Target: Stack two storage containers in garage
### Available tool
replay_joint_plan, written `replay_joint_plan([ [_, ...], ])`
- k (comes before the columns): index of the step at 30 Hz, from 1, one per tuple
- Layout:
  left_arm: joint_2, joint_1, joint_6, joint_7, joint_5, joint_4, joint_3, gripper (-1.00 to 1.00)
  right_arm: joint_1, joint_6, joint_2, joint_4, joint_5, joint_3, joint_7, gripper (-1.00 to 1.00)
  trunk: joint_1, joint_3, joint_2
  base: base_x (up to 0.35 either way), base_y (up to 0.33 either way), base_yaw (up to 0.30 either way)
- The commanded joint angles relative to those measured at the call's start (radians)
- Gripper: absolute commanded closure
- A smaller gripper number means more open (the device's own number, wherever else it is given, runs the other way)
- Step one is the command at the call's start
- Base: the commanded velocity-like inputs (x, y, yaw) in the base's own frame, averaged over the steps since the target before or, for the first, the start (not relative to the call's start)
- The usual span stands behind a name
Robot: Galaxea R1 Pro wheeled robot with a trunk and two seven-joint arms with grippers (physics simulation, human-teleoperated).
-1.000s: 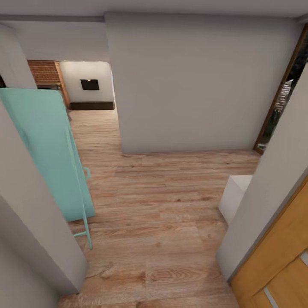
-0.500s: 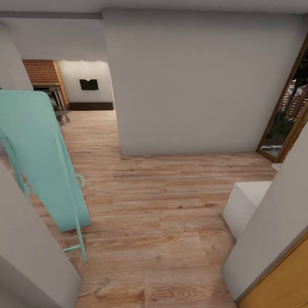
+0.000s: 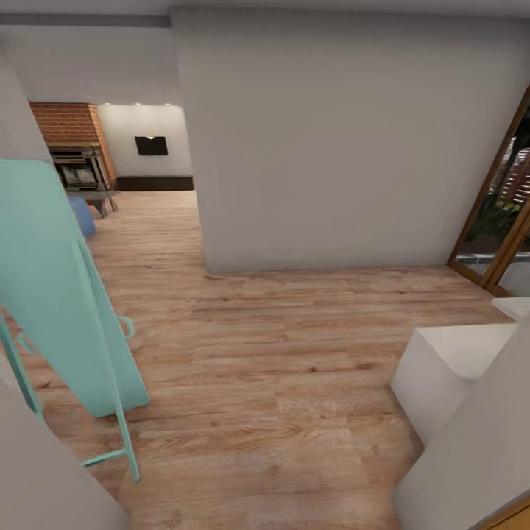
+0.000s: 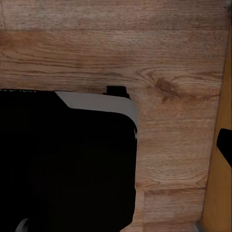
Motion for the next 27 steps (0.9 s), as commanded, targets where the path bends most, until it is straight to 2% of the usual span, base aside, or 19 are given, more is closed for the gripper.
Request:
replay_joint_plan([
  [1,0.0,-0.001,0.003,0.001,0.008,0.0,0.005,-1.0,-0.002,-0.006,0.0,0.003,-0.009,0.008,-0.001,-1.0,0.001,-0.001,-0.001,0.323,0.0,0.0],
  [27,0.002,-0.001,0.004,0.001,0.01,0.0,0.006,-1.0,-0.002,-0.005,-0.001,0.003,-0.009,0.008,-0.004,-1.0,0.001,-0.001,-0.001,0.323,0.0,0.0],
])
